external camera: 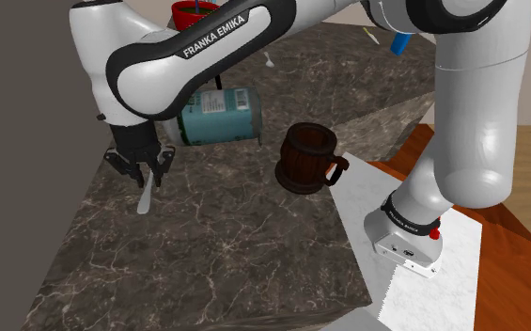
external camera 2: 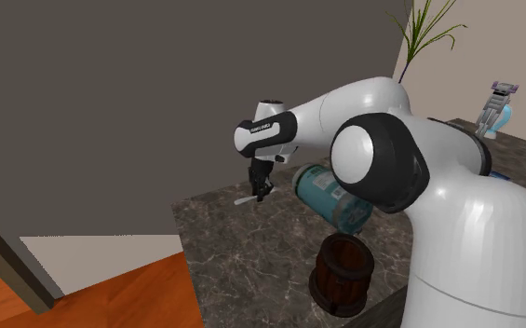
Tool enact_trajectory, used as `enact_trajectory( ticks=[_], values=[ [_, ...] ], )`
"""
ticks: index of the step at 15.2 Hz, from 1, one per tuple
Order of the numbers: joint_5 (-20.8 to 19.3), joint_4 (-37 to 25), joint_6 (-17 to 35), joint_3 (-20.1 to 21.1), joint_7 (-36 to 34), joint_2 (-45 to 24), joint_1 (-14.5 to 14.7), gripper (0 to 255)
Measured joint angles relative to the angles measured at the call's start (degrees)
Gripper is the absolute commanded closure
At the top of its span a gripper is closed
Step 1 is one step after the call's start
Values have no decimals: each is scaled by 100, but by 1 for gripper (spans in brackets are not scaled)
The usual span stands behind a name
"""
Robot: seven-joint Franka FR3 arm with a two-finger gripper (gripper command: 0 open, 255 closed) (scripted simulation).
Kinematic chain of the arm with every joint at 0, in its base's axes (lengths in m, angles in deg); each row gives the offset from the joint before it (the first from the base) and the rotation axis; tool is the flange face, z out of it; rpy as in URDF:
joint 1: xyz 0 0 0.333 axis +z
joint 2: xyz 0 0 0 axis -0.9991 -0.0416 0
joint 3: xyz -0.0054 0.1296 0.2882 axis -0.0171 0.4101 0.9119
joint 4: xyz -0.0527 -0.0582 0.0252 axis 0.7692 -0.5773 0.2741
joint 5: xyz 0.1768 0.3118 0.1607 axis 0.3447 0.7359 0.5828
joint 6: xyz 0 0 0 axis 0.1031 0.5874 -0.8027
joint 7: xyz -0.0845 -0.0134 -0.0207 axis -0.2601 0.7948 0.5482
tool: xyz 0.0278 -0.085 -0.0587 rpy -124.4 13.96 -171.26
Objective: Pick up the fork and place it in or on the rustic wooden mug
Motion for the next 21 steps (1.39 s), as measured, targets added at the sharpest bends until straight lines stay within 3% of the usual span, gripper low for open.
enact_trajectory(
  ticks=[21],
  values=[
    [283, -815, -1338, 177, 44, 582, -86, 255]
  ],
)
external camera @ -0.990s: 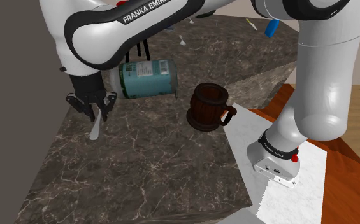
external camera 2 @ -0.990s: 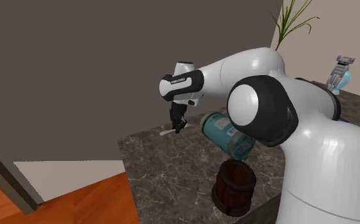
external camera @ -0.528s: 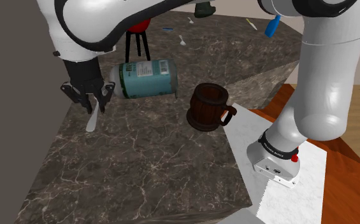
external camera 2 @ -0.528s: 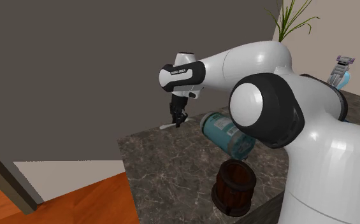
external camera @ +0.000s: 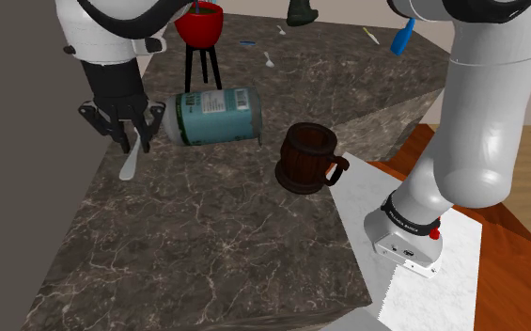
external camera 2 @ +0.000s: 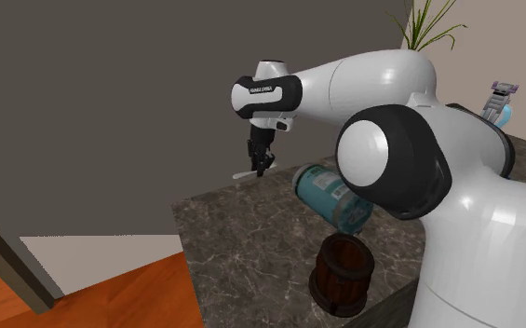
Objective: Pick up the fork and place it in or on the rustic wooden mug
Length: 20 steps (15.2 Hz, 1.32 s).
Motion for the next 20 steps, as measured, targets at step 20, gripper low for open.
enact_trajectory(
  ticks=[20],
  values=[
    [304, -512, -1085, 109, 93, 639, -174, 255]
  ],
)
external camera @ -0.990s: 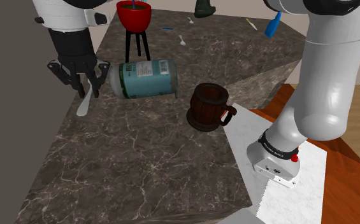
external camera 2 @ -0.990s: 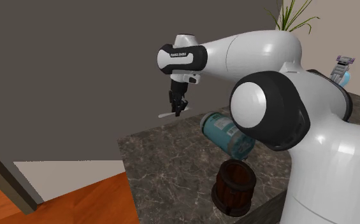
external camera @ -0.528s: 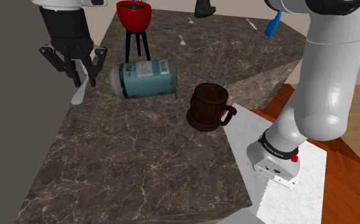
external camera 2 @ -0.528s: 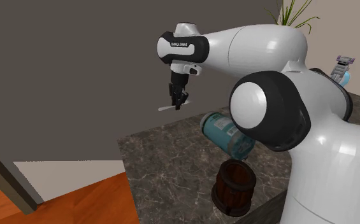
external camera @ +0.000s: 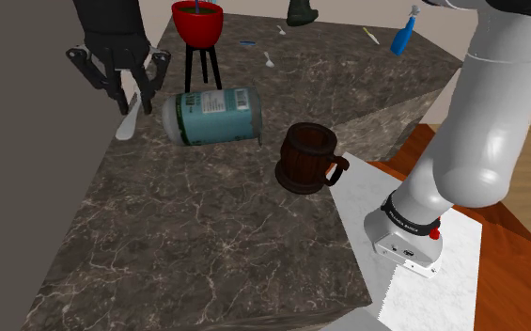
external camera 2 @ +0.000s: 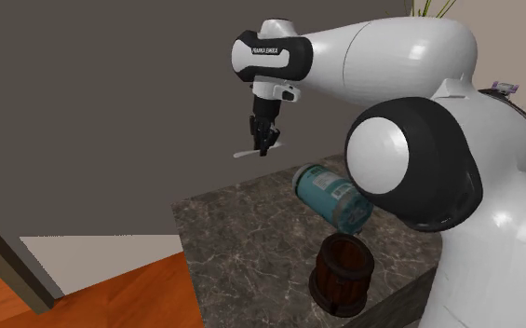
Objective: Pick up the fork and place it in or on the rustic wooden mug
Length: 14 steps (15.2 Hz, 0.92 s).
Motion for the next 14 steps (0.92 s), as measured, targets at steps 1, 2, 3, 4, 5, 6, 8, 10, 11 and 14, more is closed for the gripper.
enact_trajectory(
  ticks=[1, 2, 3, 4, 5, 6, 8, 10, 11, 14],
  values=[
    [151, 354, 78, 10, 122, 296, -150, 255],
    [299, 741, 209, 15, 234, 582, -271, 255],
    [426, 1012, 262, 6, 350, 818, -371, 255],
    [588, 1376, 349, -9, 490, 1123, -481, 255],
    [725, 1663, 405, -31, 614, 1377, -557, 255],
    [875, 1992, 472, -71, 767, 1660, -637, 255],
    [1164, 2564, 526, -164, 1044, 2217, -734, 255],
    [1396, 3056, 542, -282, 1303, 2711, -783, 255],
    [1500, 3283, 509, -370, 1451, 2965, -805, 255],
    [1758, 3983, 457, -613, 1831, 3701, -800, 255]
  ],
)
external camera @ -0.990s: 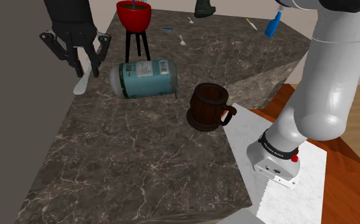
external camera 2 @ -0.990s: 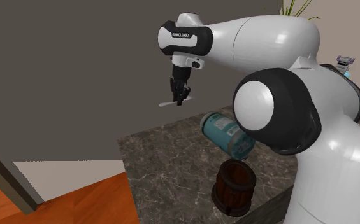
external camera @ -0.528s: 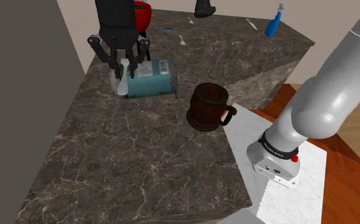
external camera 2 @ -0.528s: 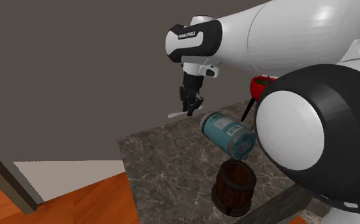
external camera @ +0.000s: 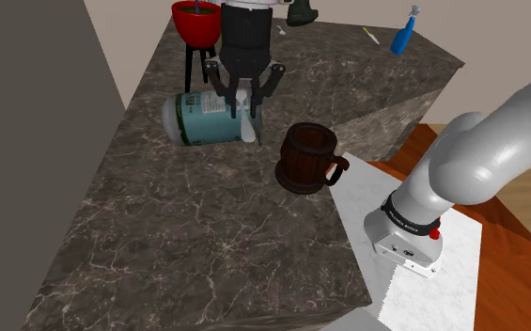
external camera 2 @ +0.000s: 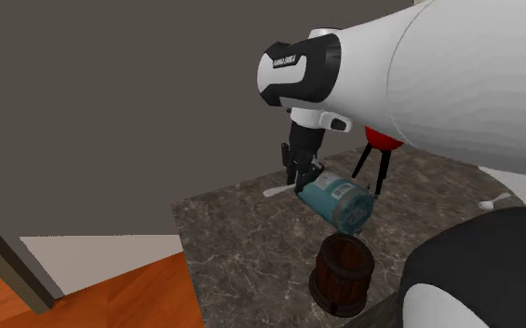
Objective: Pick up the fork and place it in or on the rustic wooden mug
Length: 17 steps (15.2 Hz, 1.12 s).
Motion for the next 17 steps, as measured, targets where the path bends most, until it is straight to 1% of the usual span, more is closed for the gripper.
enact_trajectory(
  ticks=[3, 5, 7, 9, 13, 17],
  values=[
    [123, 505, -144, -262, 327, 605, 13, 255],
    [191, 940, -272, -474, 557, 1123, 47, 255],
    [210, 1241, -398, -633, 709, 1518, 76, 255],
    [180, 1640, -535, -864, 931, 2002, 90, 255],
    [33, 2246, -880, -1275, 1275, 2865, 97, 255],
    [45, 2609, -733, -1303, 1359, 3062, 117, 255]
  ],
)
